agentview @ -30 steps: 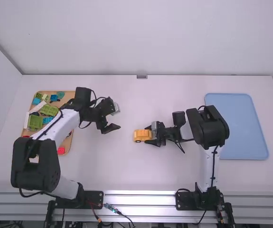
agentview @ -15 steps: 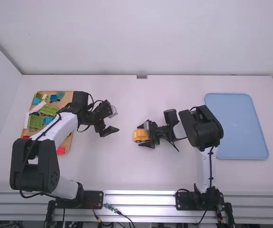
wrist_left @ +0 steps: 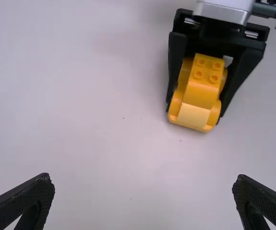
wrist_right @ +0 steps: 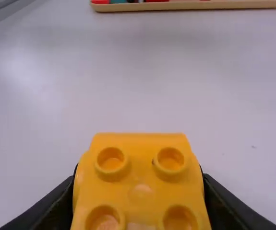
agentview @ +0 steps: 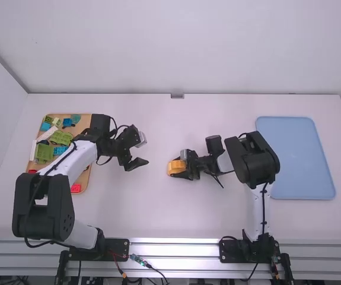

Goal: Assemble lego blocks to make yellow taxi

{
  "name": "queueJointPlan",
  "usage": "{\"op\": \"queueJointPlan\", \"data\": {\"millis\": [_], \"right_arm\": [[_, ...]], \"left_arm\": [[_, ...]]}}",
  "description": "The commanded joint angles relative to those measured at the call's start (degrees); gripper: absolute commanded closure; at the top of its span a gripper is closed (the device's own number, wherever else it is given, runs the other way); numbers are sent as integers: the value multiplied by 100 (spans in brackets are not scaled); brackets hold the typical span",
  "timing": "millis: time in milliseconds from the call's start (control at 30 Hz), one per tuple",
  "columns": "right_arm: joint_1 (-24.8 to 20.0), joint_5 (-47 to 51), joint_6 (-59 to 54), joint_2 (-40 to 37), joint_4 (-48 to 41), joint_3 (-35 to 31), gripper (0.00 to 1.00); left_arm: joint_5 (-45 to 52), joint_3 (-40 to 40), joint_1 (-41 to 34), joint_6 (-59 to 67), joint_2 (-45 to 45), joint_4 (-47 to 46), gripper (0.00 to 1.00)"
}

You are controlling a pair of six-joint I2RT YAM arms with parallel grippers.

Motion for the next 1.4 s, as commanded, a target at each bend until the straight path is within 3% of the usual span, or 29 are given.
{"op": "queueJointPlan", "data": {"millis": [0,267,533,567,700,833,1100,1367], "right_arm": [[-195,-138,330,-48,-7,96,53],[-1132,721,900,-1178,4,-210,59],[-3075,2345,1891,-2539,23,-824,60],[-3171,2404,1932,-2574,32,-855,60],[-4256,2865,2218,-2780,187,-1200,59],[-4830,2898,2212,-2764,596,-1567,58],[-5178,3639,2463,-2764,1848,-2247,55],[-5180,3805,2336,-2491,1160,-1768,57]], "left_arm": [[63,-72,-7,90,-126,-22,1],[59,-72,-7,87,-124,-20,1],[61,-72,-7,87,-124,-13,1],[63,-72,-7,90,-124,-11,1],[70,-72,-4,87,-124,76,1],[81,-74,-9,85,-124,177,1],[63,-76,-4,-520,-124,586,1],[61,-74,-7,-518,-124,614,1]]}}
